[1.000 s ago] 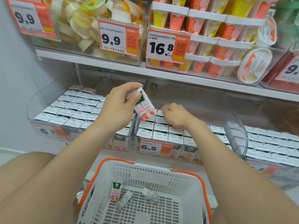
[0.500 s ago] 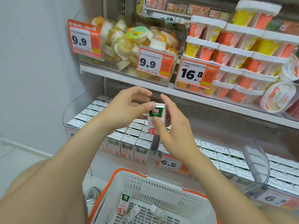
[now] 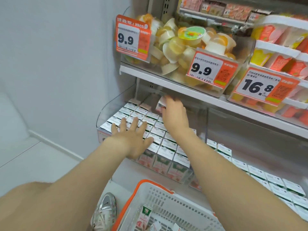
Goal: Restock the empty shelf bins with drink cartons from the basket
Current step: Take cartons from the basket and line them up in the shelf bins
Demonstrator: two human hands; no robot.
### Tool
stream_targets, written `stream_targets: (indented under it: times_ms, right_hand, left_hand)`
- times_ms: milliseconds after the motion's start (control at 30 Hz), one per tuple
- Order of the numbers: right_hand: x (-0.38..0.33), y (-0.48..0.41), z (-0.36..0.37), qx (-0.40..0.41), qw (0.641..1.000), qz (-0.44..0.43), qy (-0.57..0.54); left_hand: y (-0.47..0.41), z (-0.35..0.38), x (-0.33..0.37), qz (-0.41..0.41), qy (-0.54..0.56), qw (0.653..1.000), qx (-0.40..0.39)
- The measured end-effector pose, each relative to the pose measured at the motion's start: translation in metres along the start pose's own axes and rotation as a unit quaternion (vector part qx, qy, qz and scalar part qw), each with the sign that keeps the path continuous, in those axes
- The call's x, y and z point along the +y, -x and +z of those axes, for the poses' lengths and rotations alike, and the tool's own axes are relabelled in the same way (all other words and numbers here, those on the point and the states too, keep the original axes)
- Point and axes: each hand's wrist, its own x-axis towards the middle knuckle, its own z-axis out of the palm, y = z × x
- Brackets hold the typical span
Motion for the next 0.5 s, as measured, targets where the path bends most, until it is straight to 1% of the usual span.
stream_targets:
  times_ms: [67,200,267,333,400,433,467,500]
  right_hand:
    - [-0.004,-0.017,0.014,-0.063,0.997,0.034,-0.004]
    - [-0.007,-0.035,0.031,-0.197,0.978,0.044,-0.044]
    - [-0.005,-0.039,0.033,-0.234,0.968,0.046,-0.074]
    - [-0.001,-0.04,0.031,-0.25,0.963,0.046,-0.093]
    - [0.001,-0.037,0.028,-0.264,0.96,0.037,-0.082]
    - [0.0,-0.033,0.025,-0.256,0.963,0.033,-0.072]
    - [0.0,-0.026,0.024,-0.23,0.971,0.027,-0.061]
    - [-0.001,-0.017,0.021,-0.186,0.981,0.014,-0.055]
  left_hand:
    - [0.002,0.001,0.0,0.007,-0.001,1.0,0.002]
    - [0.002,0.001,0.002,0.002,-0.006,1.0,0.003]
    - [0.0,0.001,0.004,0.0,-0.004,1.0,-0.001]
    - [-0.001,0.0,0.003,0.001,0.0,1.0,-0.005]
    - [-0.002,-0.003,0.0,0.007,0.004,1.0,0.001]
    - [0.0,-0.004,0.0,0.011,0.007,1.0,0.009]
    - [0.002,-0.006,0.001,0.016,0.012,1.0,0.022]
    - [0.006,-0.007,0.003,0.022,0.022,0.999,0.041]
